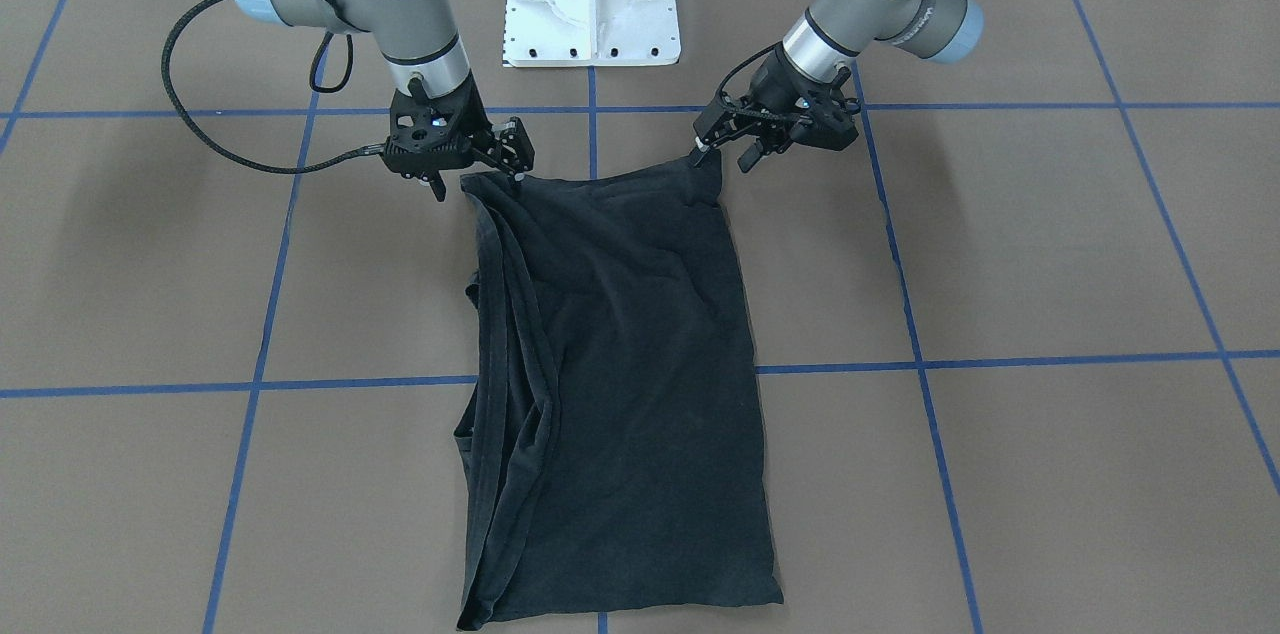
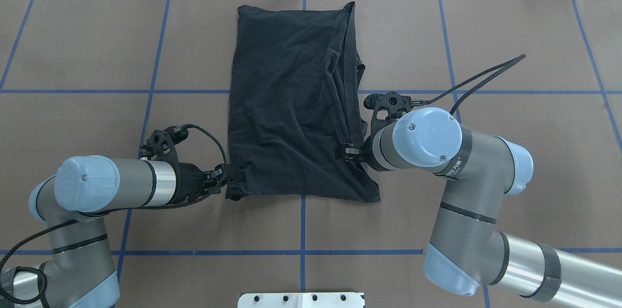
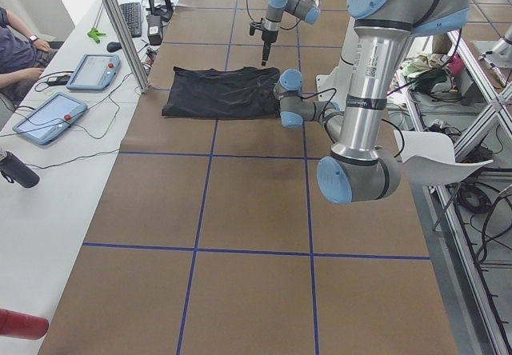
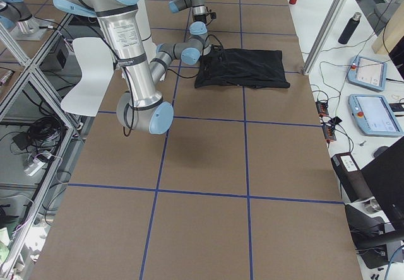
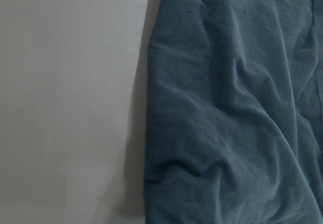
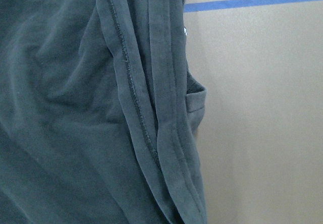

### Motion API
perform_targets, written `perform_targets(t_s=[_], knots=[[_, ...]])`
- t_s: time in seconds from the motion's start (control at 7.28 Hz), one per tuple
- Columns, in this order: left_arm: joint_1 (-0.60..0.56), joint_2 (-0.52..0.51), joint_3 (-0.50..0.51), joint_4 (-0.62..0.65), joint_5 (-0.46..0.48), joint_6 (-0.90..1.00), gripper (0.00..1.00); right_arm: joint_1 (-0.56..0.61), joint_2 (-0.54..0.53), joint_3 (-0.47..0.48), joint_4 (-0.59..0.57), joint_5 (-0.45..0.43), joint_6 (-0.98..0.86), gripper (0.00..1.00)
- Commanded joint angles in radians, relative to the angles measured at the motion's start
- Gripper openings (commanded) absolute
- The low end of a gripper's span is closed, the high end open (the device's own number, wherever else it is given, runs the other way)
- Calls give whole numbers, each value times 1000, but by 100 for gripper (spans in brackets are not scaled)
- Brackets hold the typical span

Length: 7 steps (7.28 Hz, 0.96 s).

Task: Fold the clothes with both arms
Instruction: 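Grasp the shirt edge nearest the left gripper with the left gripper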

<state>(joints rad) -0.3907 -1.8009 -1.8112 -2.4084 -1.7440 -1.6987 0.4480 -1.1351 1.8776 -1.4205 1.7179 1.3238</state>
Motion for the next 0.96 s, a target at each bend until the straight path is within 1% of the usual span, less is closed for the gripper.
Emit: perform_targets(t_s=[0.0,0.27,0.41,0.69,0.82], knots=[[21,-11,15,0,1,-29,69,0,-2,-2,0,0,0,100],[27,-12,26,0,1,-29,69,0,0,0,0,0,0,100],[27,-12,29,0,1,-29,64,0,0,0,0,0,0,100],[27,-12,30,0,-2,-27,0,0,3,-2,2,0,0,100],[27,-12,29,0,-5,-27,0,-3,9,-11,2,-1,-2,100]])
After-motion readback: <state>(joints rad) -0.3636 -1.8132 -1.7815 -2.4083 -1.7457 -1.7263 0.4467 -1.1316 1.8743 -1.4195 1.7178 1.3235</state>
